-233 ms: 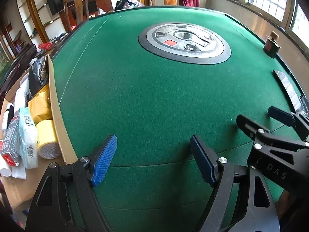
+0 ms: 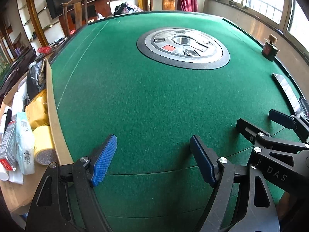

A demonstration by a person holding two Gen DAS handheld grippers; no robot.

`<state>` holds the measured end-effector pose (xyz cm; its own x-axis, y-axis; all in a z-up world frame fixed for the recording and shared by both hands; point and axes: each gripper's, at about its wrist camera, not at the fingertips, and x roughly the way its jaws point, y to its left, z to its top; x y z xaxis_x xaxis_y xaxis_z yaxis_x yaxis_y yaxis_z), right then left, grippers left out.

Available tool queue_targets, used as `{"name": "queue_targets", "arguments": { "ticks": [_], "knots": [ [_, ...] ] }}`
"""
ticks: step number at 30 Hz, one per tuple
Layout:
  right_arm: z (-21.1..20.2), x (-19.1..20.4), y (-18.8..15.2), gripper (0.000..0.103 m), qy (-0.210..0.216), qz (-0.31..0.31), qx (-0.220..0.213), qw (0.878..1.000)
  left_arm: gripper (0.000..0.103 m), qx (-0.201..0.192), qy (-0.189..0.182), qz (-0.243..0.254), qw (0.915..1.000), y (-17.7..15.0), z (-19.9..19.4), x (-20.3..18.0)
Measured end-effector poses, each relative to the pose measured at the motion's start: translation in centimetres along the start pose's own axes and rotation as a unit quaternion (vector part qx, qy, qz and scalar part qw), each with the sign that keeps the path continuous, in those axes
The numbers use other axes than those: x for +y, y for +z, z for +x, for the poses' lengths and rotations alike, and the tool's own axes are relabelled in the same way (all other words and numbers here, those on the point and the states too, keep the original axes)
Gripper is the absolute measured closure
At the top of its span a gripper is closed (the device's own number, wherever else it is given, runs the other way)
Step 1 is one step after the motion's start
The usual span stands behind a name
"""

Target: Organize objects

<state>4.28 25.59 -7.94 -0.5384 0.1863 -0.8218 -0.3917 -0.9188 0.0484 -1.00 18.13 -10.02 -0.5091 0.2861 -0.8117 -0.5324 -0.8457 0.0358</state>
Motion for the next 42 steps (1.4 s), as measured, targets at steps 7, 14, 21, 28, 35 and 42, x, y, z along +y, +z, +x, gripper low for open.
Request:
{"name": "queue_targets", "arguments": {
  "ticks": [7, 14, 21, 28, 35, 42],
  "knots": [
    [-0.5, -3.8, -0.6, 0.000, -0.021, 0.031, 0.002, 0.999, 0.022, 0.011, -0.016, 0.000, 0.9998, 0.9, -1.1, 0.8],
    [-1.3, -2.3, -1.0, 0.000, -0.062, 0.069, 0.023, 0.995, 0.021, 0.014, -0.015, 0.001, 0.9998, 1.2, -1.6, 0.9],
    [-1.1, -2.7, -0.8, 0.000, -0.070, 0.076, 0.025, 0.994, 0.021, 0.016, -0.015, 0.001, 0.9998, 1.6, -1.7, 1.0],
    [-0.5, -3.5, -0.5, 0.000, -0.073, 0.080, 0.026, 0.994, 0.021, 0.016, -0.014, 0.001, 0.9998, 1.8, -1.7, 1.0],
    [-0.5, -3.5, -0.5, 0.000, -0.076, 0.082, 0.027, 0.993, 0.021, 0.017, -0.014, 0.001, 0.9998, 1.8, -1.8, 1.0],
    [-0.5, -3.5, -0.4, 0.000, -0.077, 0.083, 0.026, 0.993, 0.021, 0.017, -0.013, 0.001, 0.9998, 1.9, -1.7, 1.1]
  ]
}}
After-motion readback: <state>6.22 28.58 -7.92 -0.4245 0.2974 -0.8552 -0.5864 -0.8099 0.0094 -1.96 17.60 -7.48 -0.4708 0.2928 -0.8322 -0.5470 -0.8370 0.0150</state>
